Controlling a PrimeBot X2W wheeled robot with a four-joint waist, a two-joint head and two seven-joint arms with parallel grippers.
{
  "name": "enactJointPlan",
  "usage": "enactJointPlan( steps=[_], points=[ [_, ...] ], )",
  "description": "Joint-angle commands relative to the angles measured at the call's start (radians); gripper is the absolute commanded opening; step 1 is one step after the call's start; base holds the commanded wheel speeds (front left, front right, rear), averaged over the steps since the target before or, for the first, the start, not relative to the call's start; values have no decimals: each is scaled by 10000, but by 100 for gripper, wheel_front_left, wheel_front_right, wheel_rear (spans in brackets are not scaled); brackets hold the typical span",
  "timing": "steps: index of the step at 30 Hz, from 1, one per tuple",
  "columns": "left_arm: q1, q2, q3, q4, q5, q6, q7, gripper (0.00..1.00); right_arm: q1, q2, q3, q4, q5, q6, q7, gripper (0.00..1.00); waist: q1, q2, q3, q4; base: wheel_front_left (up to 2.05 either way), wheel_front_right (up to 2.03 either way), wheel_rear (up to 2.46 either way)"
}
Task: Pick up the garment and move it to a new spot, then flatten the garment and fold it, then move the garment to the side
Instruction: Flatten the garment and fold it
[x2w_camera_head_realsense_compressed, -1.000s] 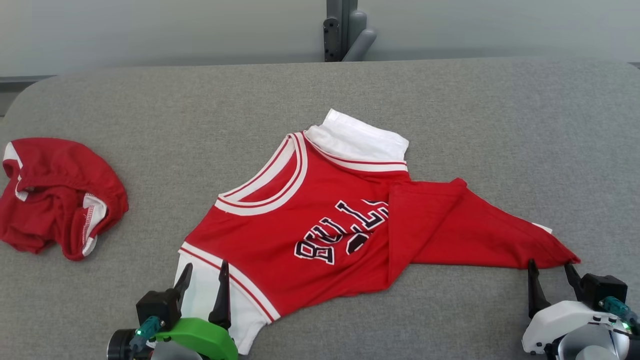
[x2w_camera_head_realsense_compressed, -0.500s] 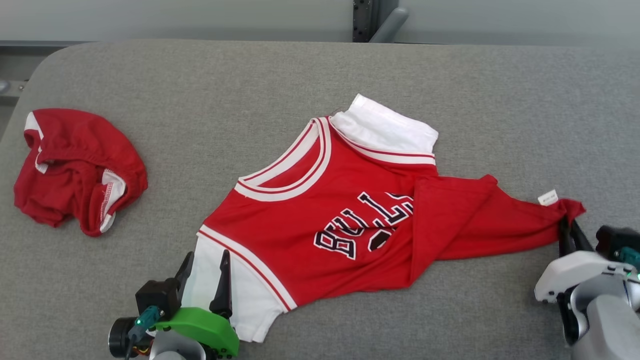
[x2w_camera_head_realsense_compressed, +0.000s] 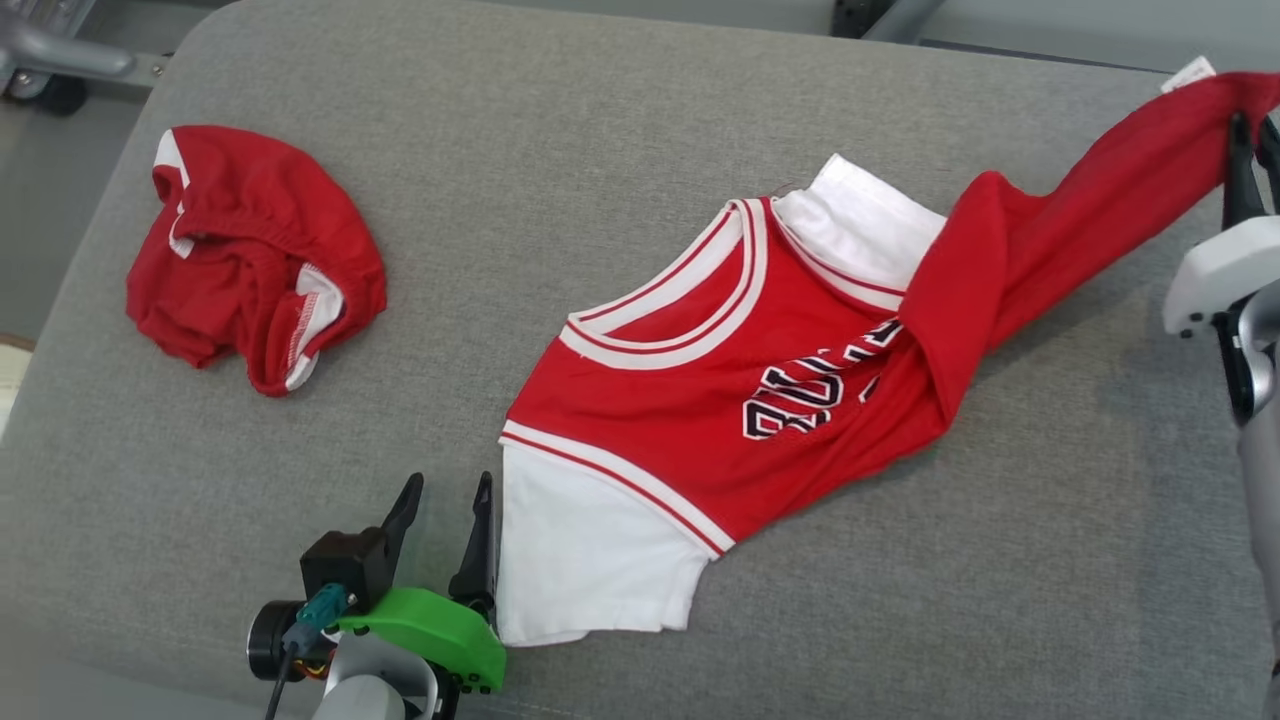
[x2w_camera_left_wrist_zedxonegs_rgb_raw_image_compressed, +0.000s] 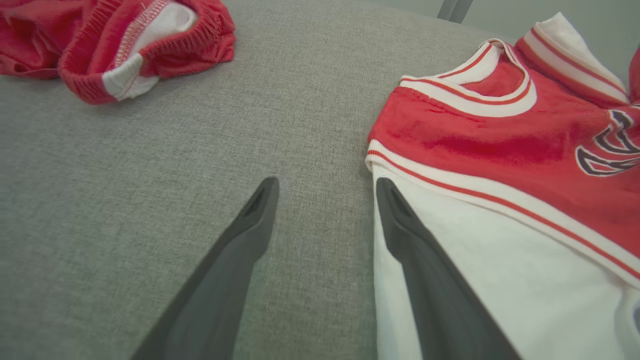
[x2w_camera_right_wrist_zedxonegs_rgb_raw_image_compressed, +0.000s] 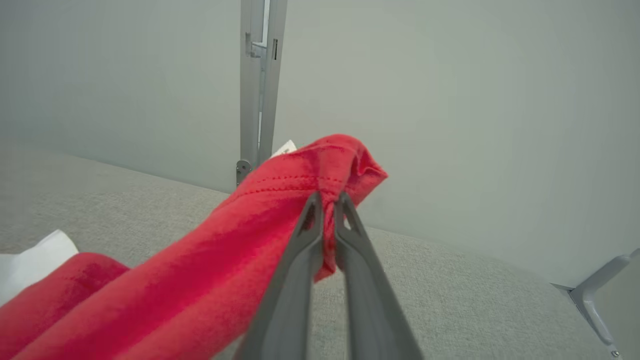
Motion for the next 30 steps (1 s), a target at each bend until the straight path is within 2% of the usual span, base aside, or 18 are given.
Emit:
enactJointPlan(
  steps=[1, 6, 8, 10, 13, 17, 24, 27, 30],
  points=[
    [-140, 23, -20, 6, -87, 91, 7, 100, -7, -198, -242, 522, -366, -14, 131, 100, 0, 0, 287, 420, 0, 0, 0],
    [-26, 25, -13, 84, -165, 176, 6, 100, -21, -353, -1580, 1625, -1491, -14, 172, 100, 0, 0, -1, 374, 0, 0, 0],
    [79, 23, 42, 81, -134, 179, 6, 100, 107, -136, -1987, 1710, -1774, -14, 73, 100, 0, 0, -172, 223, 0, 0, 0],
    [189, 25, 114, 85, -74, 220, 6, 100, 178, 220, -1980, 1701, -1878, -12, 7, 100, 0, 0, -343, 11, 0, 0, 0],
    [302, 25, 232, 75, -6, 231, 8, 100, 392, 800, -1100, 1149, -1574, -14, -6, 100, 0, 0, -589, -322, 0, 0, 0],
    [446, 26, 315, 101, 56, 210, 8, 100, 1052, 1502, 827, 205, -594, -14, -8, 100, 0, 0, -842, -645, 0, 0, 0],
    [699, 26, 310, 128, -12, 233, 8, 100, 2647, 1619, 3991, -951, 950, -14, -10, 100, 0, 0, -1155, -809, 0, 0, 0],
    [806, 26, 340, 179, -66, 227, 8, 100, 3073, 1564, 4541, -905, 1213, -14, -10, 100, 0, 0, -1217, -828, 0, 0, 0],
    [853, 26, 339, 194, -66, 206, 8, 100, 3178, 1538, 4663, -852, 1328, -14, -11, 100, 0, 0, -1237, -817, 0, 0, 0]
  ],
)
